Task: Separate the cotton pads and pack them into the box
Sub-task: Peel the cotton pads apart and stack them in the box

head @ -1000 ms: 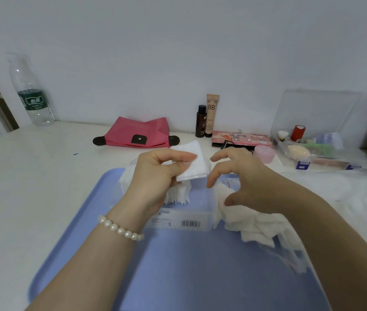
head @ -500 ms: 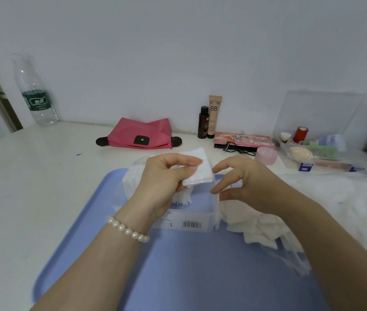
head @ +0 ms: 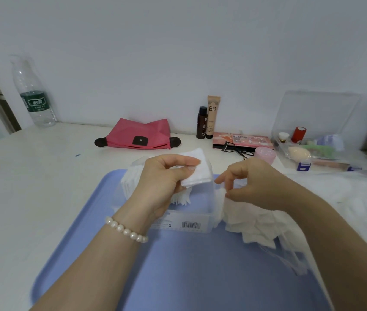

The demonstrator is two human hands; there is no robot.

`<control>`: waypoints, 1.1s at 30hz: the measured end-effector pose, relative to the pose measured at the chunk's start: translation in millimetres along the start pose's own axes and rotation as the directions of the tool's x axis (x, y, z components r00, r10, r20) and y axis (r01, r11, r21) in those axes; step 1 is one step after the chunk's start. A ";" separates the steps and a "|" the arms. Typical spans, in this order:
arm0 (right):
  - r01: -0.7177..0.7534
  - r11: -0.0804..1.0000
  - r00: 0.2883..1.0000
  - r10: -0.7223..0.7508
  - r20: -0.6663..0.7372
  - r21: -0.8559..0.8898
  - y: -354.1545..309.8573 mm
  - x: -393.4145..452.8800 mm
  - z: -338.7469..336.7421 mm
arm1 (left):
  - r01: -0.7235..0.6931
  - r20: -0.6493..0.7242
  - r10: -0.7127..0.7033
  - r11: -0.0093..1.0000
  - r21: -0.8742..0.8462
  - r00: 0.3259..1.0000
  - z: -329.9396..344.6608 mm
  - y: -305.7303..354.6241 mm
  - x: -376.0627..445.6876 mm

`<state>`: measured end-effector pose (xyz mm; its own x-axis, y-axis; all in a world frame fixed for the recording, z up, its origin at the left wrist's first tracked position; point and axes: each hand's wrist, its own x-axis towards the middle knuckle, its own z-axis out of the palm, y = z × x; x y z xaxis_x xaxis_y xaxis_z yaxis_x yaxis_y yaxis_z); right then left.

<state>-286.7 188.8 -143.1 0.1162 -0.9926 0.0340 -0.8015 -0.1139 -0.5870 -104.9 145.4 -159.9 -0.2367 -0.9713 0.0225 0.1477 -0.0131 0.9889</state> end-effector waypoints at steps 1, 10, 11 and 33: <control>-0.005 0.999 1.000 0.006 -0.015 0.050 -1.8 -3.4 -4.6 | 0.002 0.001 -0.002 1.000 -0.006 1.000 0.3 0.4 -0.3; 0.040 0.866 0.925 0.156 -0.346 0.498 1.0 -2.3 -20.4 | -0.017 -0.011 0.018 0.999 0.030 1.000 1.5 -1.4 -2.1; 0.043 0.830 0.922 0.181 -0.341 0.556 -0.9 -2.2 -19.3 | -0.021 -0.012 0.022 0.999 0.035 1.000 1.7 -1.7 -2.4; 0.199 0.598 0.884 0.232 -0.406 0.777 -37.1 0.1 14.9 | -0.188 -0.018 0.188 0.982 -0.017 0.982 7.2 -3.6 -4.0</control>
<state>-248.3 193.5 -133.4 -0.3212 -0.9207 0.2217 -0.0002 -0.2341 -0.9722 -111.4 151.1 -162.4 -0.1877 -0.9606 0.2051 0.2058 0.1657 0.9645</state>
